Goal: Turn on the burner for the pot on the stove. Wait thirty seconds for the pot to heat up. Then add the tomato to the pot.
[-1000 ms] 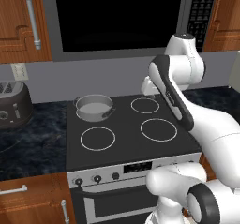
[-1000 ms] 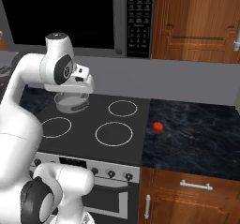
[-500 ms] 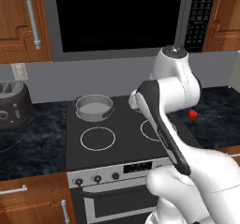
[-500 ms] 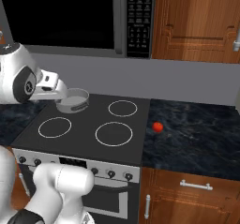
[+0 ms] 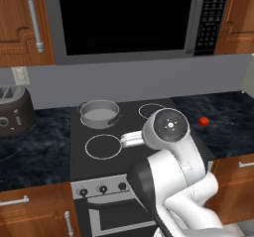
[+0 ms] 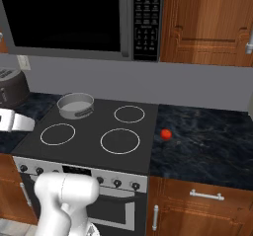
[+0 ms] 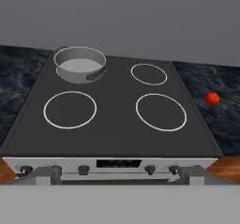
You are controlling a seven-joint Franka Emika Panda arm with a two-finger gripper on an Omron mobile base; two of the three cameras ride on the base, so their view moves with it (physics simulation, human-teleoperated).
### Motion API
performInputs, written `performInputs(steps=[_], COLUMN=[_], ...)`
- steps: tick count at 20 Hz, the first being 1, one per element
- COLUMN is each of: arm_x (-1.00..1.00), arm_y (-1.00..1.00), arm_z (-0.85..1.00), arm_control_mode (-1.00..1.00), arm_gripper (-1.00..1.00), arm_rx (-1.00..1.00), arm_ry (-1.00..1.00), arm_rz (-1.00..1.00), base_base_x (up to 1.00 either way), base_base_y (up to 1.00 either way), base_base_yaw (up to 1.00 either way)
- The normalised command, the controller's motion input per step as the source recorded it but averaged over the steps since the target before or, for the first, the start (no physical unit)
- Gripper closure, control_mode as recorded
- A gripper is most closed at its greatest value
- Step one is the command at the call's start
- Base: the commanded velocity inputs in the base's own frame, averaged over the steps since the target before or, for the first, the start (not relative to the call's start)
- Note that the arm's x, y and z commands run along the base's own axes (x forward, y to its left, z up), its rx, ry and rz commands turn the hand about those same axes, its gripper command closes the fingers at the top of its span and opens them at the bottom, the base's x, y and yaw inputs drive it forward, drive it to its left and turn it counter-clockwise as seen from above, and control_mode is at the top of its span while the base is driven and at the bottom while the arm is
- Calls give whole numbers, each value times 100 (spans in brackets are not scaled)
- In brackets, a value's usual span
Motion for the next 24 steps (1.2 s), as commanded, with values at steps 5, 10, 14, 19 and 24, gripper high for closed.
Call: performInputs(steps=[5, 10, 14, 19, 24], arm_x=[-92, -65, -37, -31, -7], arm_y=[16, 6, 0, 0, 3], arm_z=[-56, -69, -69, -59, -60], arm_control_mode=[-100, -100, -100, -100, -100], arm_gripper=[-100, -100, -100, -100, -100], arm_rx=[9, 15, 15, 12, 1], arm_ry=[-11, -4, -1, -8, -17], arm_rz=[-17, -9, -1, 0, 6], base_base_x=[0, 0, 0, 0, 0], base_base_y=[0, 0, 0, 0, 0], base_base_yaw=[0, 0, 0, 0, 0])
